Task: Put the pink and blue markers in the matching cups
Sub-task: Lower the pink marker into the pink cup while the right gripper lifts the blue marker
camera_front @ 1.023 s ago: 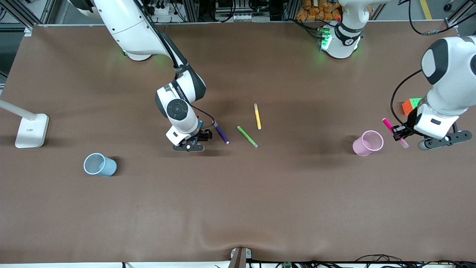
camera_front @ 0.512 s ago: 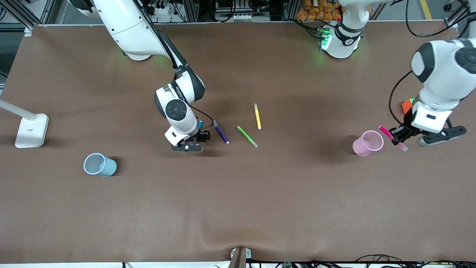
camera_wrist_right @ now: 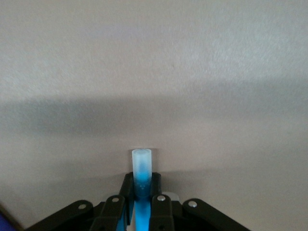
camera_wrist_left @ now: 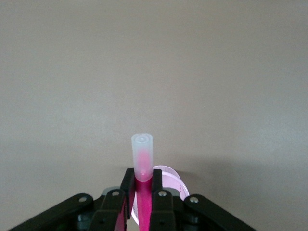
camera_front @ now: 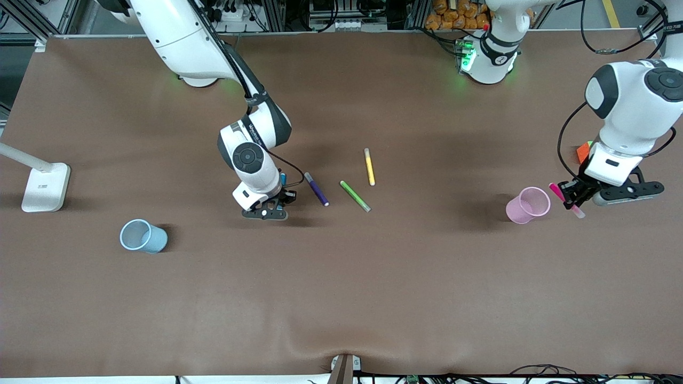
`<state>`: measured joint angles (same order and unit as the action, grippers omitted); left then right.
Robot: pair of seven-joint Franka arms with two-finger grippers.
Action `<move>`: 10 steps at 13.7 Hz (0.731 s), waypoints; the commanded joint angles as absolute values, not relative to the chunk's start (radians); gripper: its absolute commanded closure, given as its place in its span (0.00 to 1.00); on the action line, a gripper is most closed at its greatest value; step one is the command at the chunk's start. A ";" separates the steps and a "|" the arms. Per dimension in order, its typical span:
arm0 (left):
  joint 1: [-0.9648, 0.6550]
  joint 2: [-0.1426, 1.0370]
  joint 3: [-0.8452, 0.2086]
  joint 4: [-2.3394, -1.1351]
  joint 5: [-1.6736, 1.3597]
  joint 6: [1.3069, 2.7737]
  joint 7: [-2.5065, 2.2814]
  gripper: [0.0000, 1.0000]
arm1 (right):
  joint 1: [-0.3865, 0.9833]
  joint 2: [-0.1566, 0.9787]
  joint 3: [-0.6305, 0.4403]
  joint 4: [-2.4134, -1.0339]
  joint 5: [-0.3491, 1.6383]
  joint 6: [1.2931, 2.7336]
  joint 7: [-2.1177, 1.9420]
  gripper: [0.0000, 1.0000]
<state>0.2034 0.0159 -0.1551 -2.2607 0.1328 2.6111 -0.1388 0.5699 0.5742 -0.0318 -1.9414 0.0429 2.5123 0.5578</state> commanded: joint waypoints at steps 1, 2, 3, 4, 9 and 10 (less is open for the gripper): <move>0.222 0.029 -0.164 -2.339 0.140 2.753 -0.112 1.00 | 0.507 0.523 -0.021 -1.944 0.031 2.503 0.467 1.00; 0.222 0.043 -0.164 -2.356 0.140 2.805 -0.112 1.00 | 0.491 0.505 -0.020 -1.944 0.037 2.499 0.407 1.00; 0.221 0.063 -0.164 -2.355 0.140 2.828 -0.110 1.00 | 0.479 0.489 -0.020 -1.942 0.037 2.496 0.370 1.00; 0.221 0.072 -0.164 -2.349 0.140 2.832 -0.100 1.00 | 0.466 0.477 -0.020 -1.937 0.038 2.496 0.353 1.00; 0.219 0.135 -0.166 -2.355 0.140 2.931 -0.071 1.00 | 0.442 0.442 -0.017 -1.853 0.040 2.392 0.301 1.00; 0.221 0.138 -0.164 -2.361 0.141 2.936 -0.055 1.00 | 0.439 0.442 -0.017 -1.817 0.041 2.337 0.302 1.00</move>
